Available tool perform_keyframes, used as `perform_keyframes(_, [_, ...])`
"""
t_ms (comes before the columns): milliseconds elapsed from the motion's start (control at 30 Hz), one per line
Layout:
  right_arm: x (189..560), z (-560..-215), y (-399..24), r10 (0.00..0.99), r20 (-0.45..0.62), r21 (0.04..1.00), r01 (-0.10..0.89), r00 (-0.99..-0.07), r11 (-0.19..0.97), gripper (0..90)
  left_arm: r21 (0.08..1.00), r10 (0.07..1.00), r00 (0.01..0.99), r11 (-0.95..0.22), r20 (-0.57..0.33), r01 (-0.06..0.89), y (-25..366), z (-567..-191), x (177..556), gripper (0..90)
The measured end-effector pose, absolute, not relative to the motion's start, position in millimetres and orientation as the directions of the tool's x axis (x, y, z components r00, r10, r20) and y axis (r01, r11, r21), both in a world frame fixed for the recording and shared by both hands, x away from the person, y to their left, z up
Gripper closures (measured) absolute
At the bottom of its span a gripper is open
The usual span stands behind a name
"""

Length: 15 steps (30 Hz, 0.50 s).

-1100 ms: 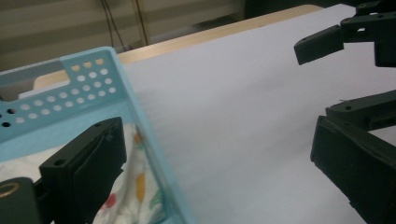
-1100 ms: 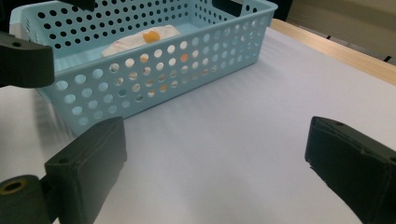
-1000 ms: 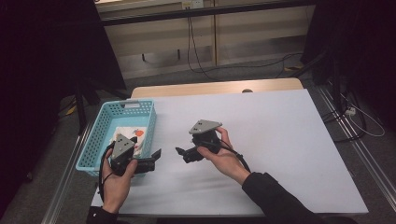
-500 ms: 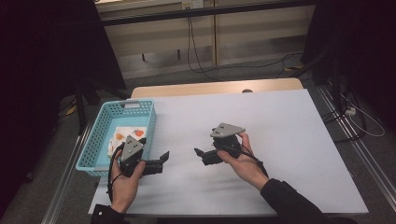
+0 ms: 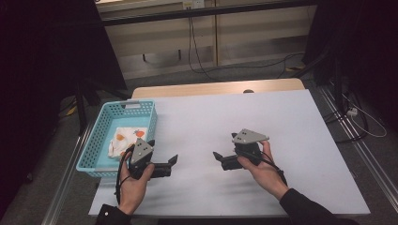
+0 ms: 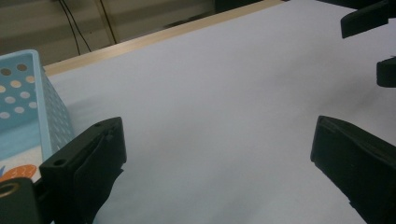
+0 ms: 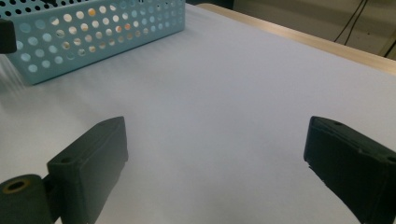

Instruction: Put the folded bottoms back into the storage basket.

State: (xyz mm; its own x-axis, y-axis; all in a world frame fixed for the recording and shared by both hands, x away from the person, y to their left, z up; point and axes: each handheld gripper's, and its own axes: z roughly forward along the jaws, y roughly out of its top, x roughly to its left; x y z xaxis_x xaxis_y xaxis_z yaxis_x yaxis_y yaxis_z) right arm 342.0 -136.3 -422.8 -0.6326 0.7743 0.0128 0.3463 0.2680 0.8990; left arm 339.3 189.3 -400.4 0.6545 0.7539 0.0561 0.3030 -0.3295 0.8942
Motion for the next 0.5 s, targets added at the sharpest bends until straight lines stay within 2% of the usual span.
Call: perform_keyframes(500, [320.2, -431.8, -182.4, 0.831, 0.014, 0.902, 0.366, -0.556, 0.229, 5.9, 0.888, 0.758, 0.649, -0.338, 0.061, 0.312, 189.0, -409.1, 337.9, 3.6])
